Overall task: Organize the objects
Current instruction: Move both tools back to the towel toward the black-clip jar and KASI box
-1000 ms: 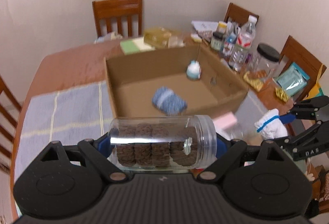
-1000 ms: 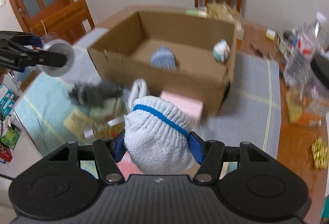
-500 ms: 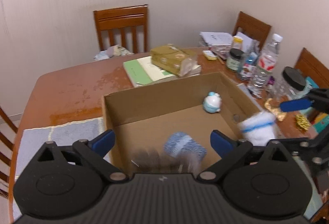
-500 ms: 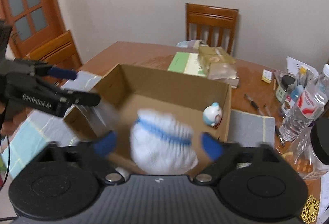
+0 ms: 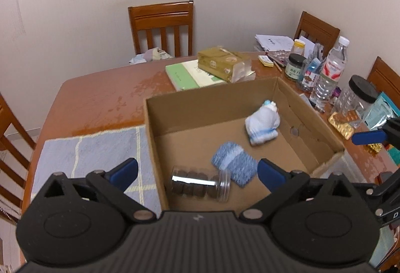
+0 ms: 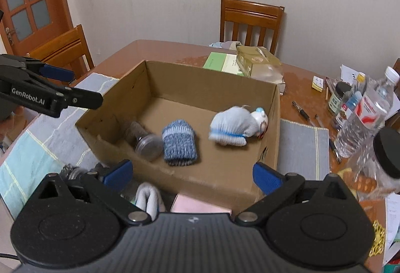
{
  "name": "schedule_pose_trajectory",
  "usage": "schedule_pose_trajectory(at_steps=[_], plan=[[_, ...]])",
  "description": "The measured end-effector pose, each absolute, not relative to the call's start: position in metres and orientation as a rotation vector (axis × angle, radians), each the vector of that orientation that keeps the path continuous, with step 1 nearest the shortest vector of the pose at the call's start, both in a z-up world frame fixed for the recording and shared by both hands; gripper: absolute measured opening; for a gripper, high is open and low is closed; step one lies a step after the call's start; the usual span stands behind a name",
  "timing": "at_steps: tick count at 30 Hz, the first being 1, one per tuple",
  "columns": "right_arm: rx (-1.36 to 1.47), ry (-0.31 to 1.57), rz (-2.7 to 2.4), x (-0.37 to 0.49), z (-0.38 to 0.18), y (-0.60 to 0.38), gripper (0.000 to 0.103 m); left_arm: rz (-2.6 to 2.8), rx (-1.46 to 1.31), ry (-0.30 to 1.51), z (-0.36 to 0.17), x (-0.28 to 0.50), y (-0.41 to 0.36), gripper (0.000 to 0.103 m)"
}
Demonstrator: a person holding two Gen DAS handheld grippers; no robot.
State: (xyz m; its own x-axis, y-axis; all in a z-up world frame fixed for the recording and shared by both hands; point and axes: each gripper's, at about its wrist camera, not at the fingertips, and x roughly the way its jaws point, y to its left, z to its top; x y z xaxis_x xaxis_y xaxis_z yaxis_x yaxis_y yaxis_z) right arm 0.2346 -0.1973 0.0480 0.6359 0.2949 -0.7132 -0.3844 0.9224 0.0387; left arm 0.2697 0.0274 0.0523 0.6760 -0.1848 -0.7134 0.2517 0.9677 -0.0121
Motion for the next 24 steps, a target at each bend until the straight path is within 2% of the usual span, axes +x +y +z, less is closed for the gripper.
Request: schedule_pose_trajectory(at_steps=[10,24], plan=[[-0.069,0.814,0.297,0.177,0.010,-0.201,0.103,-0.137,0.059,0.828,0.016,0.209,0.047,0.101],[-0.216,0.830,0.282,0.129,-0.022,-0.216,0.103,0.036,-0.004,0.939,-0.040,0.146,0.053,0.101]])
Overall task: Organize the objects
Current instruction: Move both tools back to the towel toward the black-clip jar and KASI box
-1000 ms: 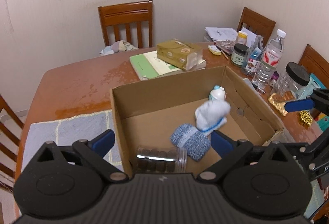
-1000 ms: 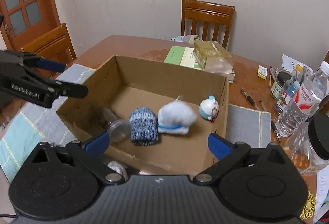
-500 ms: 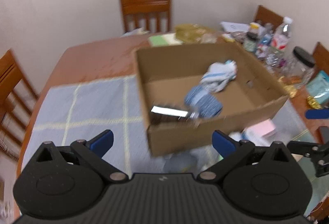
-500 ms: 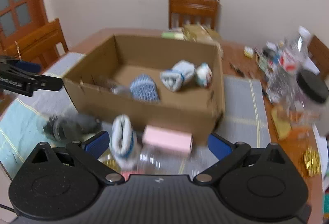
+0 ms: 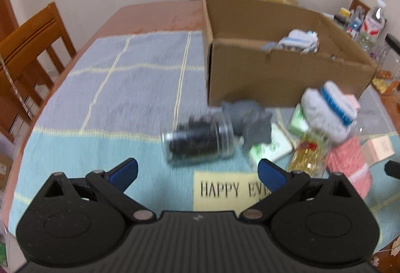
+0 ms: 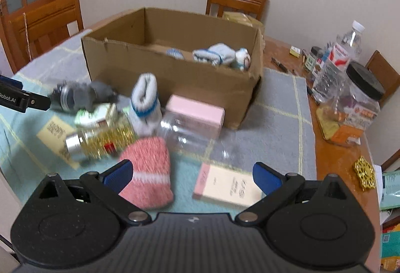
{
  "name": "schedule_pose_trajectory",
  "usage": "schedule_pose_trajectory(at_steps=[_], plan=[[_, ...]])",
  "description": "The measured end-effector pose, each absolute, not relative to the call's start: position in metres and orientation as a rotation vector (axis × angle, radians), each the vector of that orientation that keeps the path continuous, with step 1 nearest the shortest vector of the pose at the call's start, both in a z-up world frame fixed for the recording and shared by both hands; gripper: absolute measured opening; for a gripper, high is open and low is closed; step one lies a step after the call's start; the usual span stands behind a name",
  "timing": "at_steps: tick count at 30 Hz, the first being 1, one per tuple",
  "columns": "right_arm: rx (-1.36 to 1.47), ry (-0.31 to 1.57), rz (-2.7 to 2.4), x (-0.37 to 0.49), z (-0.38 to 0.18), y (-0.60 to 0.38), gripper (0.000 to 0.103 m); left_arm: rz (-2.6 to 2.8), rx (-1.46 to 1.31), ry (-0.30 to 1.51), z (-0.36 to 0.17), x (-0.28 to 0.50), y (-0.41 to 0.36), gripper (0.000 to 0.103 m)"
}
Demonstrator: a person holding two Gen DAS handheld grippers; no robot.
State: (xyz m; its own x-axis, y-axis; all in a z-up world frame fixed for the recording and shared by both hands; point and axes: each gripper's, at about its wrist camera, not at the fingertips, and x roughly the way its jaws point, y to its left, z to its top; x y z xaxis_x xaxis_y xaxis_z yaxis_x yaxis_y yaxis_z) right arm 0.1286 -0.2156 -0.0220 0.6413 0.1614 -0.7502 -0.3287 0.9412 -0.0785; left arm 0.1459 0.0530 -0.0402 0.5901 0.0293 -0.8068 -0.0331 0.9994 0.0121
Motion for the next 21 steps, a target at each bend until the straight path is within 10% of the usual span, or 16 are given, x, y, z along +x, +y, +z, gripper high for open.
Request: schedule_pose_trajectory(at_steps=[21], plan=[[-0.117,0.994,0.128,0.137,-0.063,-0.265,0.103,0.097,-0.048,0.965,-0.096,0.161,0.046,0.102]])
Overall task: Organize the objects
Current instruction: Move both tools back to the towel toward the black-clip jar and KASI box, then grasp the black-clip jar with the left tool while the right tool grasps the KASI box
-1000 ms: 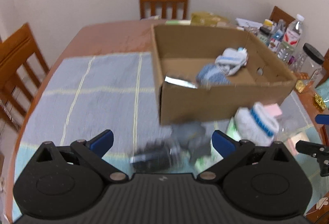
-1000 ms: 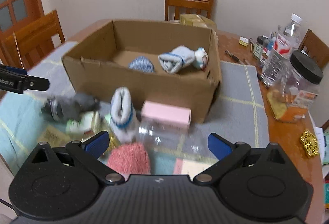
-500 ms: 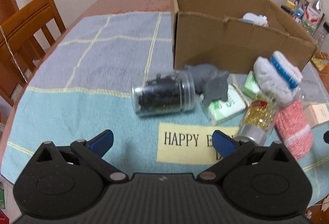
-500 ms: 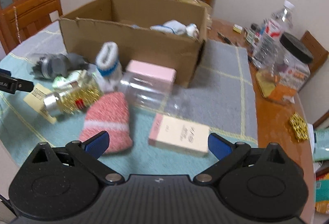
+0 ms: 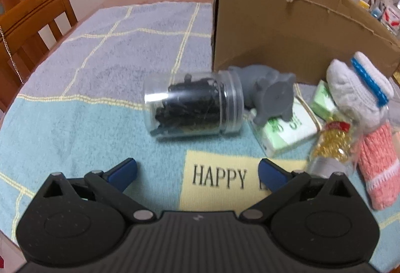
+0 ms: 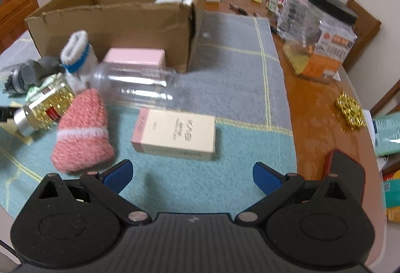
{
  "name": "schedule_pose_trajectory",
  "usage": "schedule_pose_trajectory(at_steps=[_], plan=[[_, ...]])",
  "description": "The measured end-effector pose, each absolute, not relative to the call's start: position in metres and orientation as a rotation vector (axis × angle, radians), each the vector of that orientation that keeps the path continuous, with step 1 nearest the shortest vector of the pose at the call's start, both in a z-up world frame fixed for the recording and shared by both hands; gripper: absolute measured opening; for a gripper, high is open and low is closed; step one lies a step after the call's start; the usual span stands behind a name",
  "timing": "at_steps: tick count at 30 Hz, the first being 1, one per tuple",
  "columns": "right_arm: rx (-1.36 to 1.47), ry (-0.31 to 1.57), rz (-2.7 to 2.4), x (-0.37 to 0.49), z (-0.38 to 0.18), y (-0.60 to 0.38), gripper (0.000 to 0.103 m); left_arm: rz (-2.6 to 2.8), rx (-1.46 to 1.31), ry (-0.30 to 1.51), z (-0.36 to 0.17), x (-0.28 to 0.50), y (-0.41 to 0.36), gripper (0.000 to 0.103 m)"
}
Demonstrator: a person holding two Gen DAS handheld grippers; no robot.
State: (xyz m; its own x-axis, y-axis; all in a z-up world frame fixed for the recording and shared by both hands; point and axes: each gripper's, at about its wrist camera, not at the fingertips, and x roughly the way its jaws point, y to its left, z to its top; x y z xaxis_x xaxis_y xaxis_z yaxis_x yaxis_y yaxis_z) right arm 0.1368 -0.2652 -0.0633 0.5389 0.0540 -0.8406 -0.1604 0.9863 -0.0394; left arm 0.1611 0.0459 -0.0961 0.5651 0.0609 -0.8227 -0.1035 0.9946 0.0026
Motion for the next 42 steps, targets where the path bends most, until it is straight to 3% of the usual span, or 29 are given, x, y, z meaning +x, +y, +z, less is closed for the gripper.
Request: schedule_pose_trajectory(at_steps=[42], plan=[[-0.061,1.028,0.090,0.179,-0.085,-0.247,0.103,0.128,-0.054,0.916,-0.095,0.197,0.066,0.102]])
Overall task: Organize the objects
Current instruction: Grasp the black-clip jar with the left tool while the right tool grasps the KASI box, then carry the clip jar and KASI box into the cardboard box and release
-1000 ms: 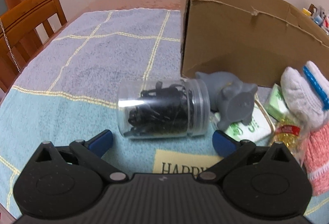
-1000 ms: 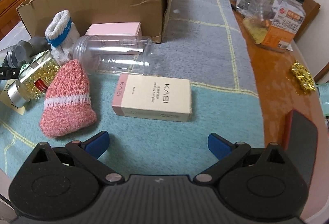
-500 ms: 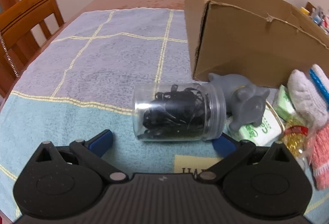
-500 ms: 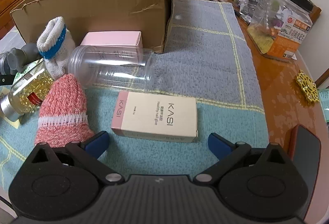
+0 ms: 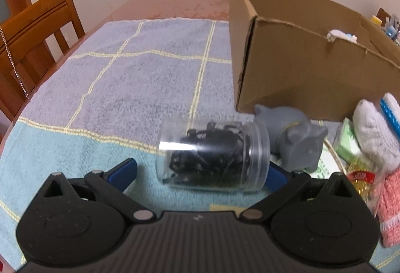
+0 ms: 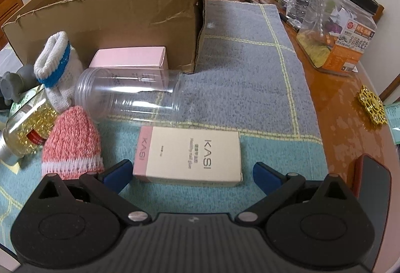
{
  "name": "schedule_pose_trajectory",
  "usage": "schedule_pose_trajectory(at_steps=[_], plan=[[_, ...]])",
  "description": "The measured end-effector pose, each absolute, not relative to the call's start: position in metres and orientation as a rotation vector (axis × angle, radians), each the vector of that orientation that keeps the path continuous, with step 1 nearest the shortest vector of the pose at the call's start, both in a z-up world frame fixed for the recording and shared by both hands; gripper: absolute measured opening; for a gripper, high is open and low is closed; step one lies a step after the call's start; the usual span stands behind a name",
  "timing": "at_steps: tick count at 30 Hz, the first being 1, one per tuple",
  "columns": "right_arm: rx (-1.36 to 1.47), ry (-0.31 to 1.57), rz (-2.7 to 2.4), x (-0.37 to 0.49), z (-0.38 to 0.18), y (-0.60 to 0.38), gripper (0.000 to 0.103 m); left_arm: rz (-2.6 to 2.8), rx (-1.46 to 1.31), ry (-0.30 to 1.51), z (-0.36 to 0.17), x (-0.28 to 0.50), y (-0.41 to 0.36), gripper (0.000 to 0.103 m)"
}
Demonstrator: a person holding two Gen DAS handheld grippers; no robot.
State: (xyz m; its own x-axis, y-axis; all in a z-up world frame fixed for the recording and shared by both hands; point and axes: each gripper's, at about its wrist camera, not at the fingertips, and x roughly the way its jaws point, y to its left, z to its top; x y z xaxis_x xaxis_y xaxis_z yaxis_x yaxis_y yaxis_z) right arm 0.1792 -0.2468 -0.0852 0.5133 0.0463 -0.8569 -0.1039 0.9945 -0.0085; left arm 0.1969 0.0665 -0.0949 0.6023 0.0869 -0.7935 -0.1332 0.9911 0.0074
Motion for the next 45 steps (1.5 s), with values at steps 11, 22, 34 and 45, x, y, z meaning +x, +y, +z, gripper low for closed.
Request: schedule_pose_trajectory(at_steps=[11,22,34,45], plan=[[-0.056,1.037,0.081,0.186,-0.085,-0.244,0.103,0.086,-0.057,0.913,-0.094,0.201,0.064,0.097],[-0.077,1.047,0.094,0.184,-0.078,-0.237,0.085,0.042,-0.067,0.926,-0.089,0.205,0.068,0.077],[-0.067,1.083,0.107,0.185,-0.066,-0.240,0.084,-0.022,-0.042,0.943,-0.073,0.205,0.078,0.076],[-0.053,1.055,0.200,0.177,-0.011,-0.239,0.084,-0.155,0.013,0.918,-0.009,0.201,0.085,0.076]])
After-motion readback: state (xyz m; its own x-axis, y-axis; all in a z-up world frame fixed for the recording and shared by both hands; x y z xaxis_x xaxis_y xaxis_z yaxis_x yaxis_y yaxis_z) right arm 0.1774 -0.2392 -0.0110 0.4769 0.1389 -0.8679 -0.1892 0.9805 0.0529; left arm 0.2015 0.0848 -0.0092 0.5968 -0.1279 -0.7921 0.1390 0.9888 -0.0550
